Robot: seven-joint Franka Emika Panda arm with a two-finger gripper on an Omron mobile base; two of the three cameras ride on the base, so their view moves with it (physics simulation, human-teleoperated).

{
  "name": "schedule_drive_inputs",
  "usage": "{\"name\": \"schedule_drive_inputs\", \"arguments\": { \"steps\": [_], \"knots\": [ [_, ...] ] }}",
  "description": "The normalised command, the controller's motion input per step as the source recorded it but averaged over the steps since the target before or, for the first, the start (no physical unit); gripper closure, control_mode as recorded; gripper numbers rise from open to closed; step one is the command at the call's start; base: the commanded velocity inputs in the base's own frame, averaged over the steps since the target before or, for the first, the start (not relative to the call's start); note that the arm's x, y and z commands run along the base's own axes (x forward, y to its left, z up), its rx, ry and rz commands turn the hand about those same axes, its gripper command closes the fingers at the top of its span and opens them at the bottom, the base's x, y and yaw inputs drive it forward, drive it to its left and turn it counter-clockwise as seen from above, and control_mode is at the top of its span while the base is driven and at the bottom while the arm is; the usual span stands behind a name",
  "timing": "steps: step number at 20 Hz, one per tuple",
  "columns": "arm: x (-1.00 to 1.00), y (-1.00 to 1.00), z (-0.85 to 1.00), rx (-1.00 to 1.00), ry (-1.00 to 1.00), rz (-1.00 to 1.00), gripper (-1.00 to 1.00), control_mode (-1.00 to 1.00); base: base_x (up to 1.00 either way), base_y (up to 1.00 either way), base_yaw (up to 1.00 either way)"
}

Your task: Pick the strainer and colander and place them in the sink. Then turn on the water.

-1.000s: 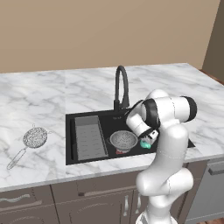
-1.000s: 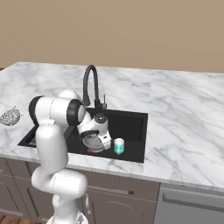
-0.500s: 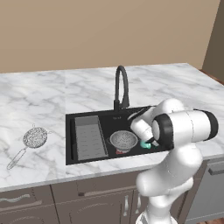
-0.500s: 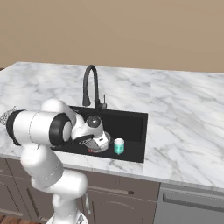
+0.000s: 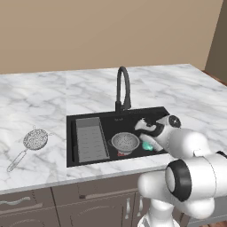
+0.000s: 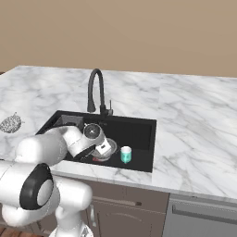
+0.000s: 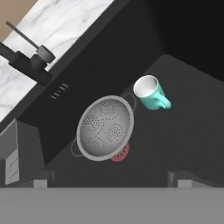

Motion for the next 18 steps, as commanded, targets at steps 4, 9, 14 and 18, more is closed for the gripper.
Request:
{"name": "schedule_drive_inputs", "arguments": {
  "steps": [4,9,14,18],
  "knots": [
    [-0.20,0.00,0.91,-0.09,0.02,0.03,-1.00,-1.00,0.00,0.00,0.00],
    [-0.33,0.00,0.82,-0.12,0.06,0.05,-1.00,-1.00,0.00,0.00,0.00],
    [-0.47,0.01,0.65,-0.11,0.09,0.09,-1.00,-1.00,0.00,0.00,0.00],
    [-0.55,0.00,0.39,-0.07,0.01,0.08,-1.00,-1.00,0.00,0.00,0.00]
  ]
}}
